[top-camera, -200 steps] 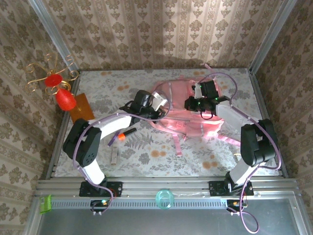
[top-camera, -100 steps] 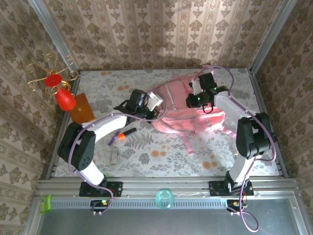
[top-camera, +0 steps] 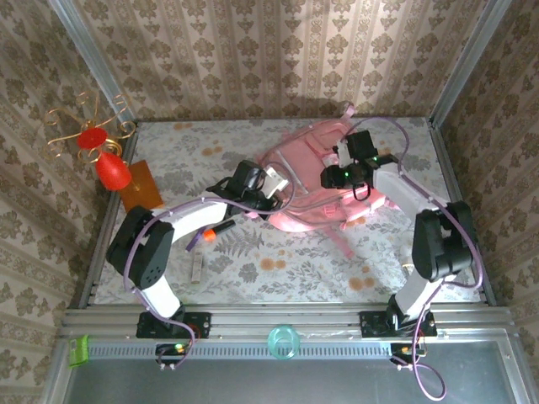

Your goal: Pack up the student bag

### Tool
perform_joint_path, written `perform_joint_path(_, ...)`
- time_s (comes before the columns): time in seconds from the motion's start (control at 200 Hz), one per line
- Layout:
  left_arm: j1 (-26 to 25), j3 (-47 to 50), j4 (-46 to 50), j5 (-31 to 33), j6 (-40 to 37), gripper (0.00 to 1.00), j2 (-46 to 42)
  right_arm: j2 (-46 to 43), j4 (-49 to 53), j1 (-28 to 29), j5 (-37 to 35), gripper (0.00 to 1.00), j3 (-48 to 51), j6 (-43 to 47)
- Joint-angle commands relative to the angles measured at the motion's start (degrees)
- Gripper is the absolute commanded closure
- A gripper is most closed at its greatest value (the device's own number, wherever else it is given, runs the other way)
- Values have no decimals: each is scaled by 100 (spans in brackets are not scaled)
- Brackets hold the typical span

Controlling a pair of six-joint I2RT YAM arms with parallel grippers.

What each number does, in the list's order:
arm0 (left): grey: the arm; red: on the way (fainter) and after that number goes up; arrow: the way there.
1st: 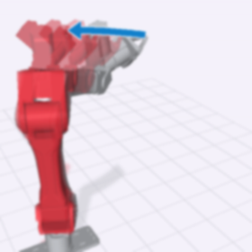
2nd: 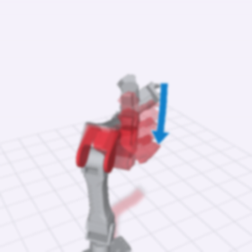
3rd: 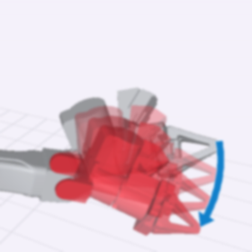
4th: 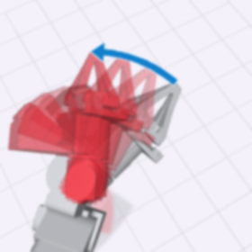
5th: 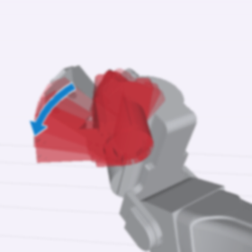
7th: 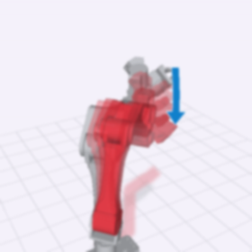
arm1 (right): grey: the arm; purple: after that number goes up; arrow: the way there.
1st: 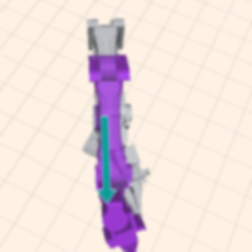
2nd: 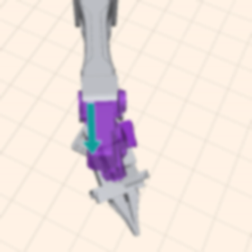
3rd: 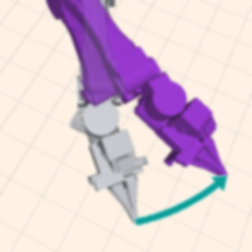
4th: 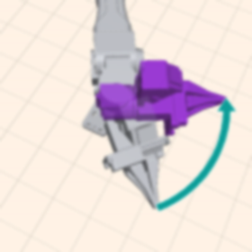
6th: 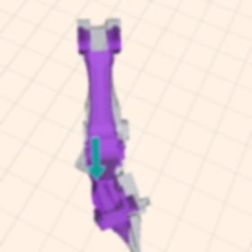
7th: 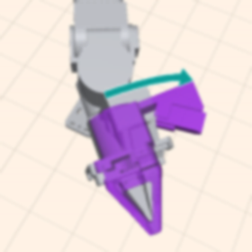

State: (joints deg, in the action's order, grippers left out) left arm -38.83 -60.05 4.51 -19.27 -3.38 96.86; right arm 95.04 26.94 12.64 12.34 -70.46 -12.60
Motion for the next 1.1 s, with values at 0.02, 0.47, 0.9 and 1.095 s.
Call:
perform_joint_path(0.02, -71, 72, -54, -49, 109, 100, 142, -535, -950, 36, 283, 43, 720, -1164)
perform_joint_path(0.47, -104, 118, -109, 125, 62, 100, 183, -15, -3227, 291, 1016, 53, 1444, -3001)
perform_joint_path(0.9, -116, -167, 49, 464, 4, 85, 562, -67, -3248, 362, 829, 100, 1469, -3053)
perform_joint_path(1.095, -114, -294, 137, 531, -70, 82, 723, -95, -3239, 378, 890, 100, 1435, -3072)
